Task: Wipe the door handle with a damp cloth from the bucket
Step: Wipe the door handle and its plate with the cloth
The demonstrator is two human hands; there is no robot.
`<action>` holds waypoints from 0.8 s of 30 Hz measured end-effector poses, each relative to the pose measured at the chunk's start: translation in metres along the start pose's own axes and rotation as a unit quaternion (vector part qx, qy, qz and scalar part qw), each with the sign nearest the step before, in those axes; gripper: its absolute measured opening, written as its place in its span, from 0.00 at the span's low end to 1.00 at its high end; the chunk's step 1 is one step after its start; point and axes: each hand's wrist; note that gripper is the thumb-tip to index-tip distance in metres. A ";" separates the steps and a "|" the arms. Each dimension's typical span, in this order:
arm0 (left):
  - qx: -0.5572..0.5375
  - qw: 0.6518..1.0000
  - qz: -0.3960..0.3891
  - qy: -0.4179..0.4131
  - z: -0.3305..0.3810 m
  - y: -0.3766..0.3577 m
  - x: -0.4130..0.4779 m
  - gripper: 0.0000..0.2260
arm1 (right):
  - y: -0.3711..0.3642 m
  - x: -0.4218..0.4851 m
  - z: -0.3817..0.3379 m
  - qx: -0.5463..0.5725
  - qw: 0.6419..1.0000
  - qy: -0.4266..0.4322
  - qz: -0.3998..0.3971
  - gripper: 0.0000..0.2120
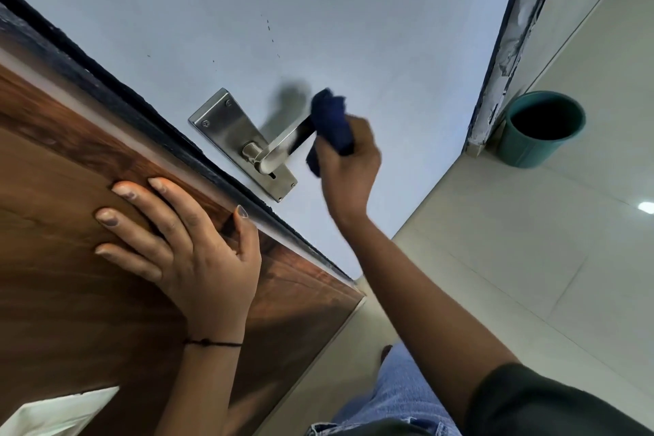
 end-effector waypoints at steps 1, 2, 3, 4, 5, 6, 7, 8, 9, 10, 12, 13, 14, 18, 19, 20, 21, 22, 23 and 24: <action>0.000 1.000 0.000 -0.001 0.000 0.000 0.000 0.33 | 0.001 0.007 -0.003 0.016 1.000 -0.017 0.012 0.19; 0.000 1.000 0.001 -0.002 0.000 -0.001 0.000 0.33 | 0.001 0.010 -0.005 0.023 0.999 -0.020 0.020 0.20; 0.000 1.000 0.002 -0.003 0.000 -0.001 0.000 0.33 | -0.001 0.008 -0.005 0.021 0.999 -0.012 0.022 0.20; 0.002 1.000 0.004 -0.002 0.000 -0.002 0.000 0.33 | -0.003 0.000 -0.002 0.013 1.000 0.003 0.019 0.19; 0.004 1.000 0.006 -0.002 0.000 -0.002 0.000 0.33 | -0.005 -0.011 0.003 0.005 1.000 0.018 0.008 0.17; 0.005 1.000 0.007 -0.001 0.000 -0.002 0.000 0.33 | -0.007 -0.023 0.008 -0.003 0.999 0.033 -0.014 0.14; 0.005 1.000 0.007 -0.002 0.000 -0.002 0.000 0.33 | -0.009 -0.034 0.014 -0.019 0.998 0.052 -0.038 0.11; 0.005 1.000 0.005 -0.004 0.000 -0.001 0.000 0.33 | -0.010 -0.043 0.021 -0.042 0.995 0.078 -0.056 0.12; 0.003 1.000 0.003 -0.007 -0.001 -0.001 -0.001 0.33 | -0.011 -0.048 0.026 -0.067 0.989 0.107 -0.071 0.13; 0.001 1.000 0.001 -0.009 -0.001 -0.001 -0.001 0.34 | -0.011 -0.050 0.029 -0.091 0.982 0.140 -0.084 0.14; 0.001 1.000 0.001 -0.010 -0.001 -0.002 -0.001 0.34 | -0.012 -0.048 0.030 -0.163 0.955 0.227 -0.097 0.15; 0.002 1.000 0.003 -0.008 -0.001 -0.002 -0.001 0.33 | -0.014 -0.045 0.029 -0.207 0.933 0.280 -0.095 0.15; 0.003 1.000 0.005 -0.008 -0.001 -0.003 0.000 0.33 | -0.016 -0.041 0.027 -0.248 0.907 0.327 -0.089 0.15; 0.004 1.000 0.011 -0.011 -0.001 -0.003 0.000 0.33 | -0.014 -0.022 0.015 -0.331 0.862 0.381 -0.055 0.13; 0.004 1.000 0.011 -0.011 -0.002 -0.003 0.000 0.33 | -0.010 -0.013 0.010 -0.329 0.870 0.365 -0.037 0.13; 0.003 1.000 0.010 -0.011 -0.002 -0.003 0.000 0.33 | -0.005 -0.001 0.005 -0.318 0.883 0.345 -0.009 0.13; 0.002 1.000 0.008 -0.011 -0.002 -0.004 0.000 0.33 | -0.001 0.011 -0.001 -0.305 0.895 0.325 0.016 0.14; 0.001 1.000 0.007 -0.010 -0.002 -0.004 0.000 0.33 | 0.001 0.023 -0.005 -0.299 0.905 0.301 0.031 0.15; 0.001 1.000 0.007 -0.011 -0.002 -0.004 0.000 0.33 | 0.004 0.030 -0.010 -0.297 0.914 0.275 0.037 0.16; 0.001 1.000 0.008 -0.012 -0.001 -0.004 0.000 0.33 | 0.005 0.037 -0.010 -0.293 0.924 0.243 0.035 0.16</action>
Point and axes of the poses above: each hand's wrist, its own x-axis towards the middle knuckle, its own y-axis out of the back of the hand, z = x × y, and after that the axes turned 15 degrees about -y, right-handed
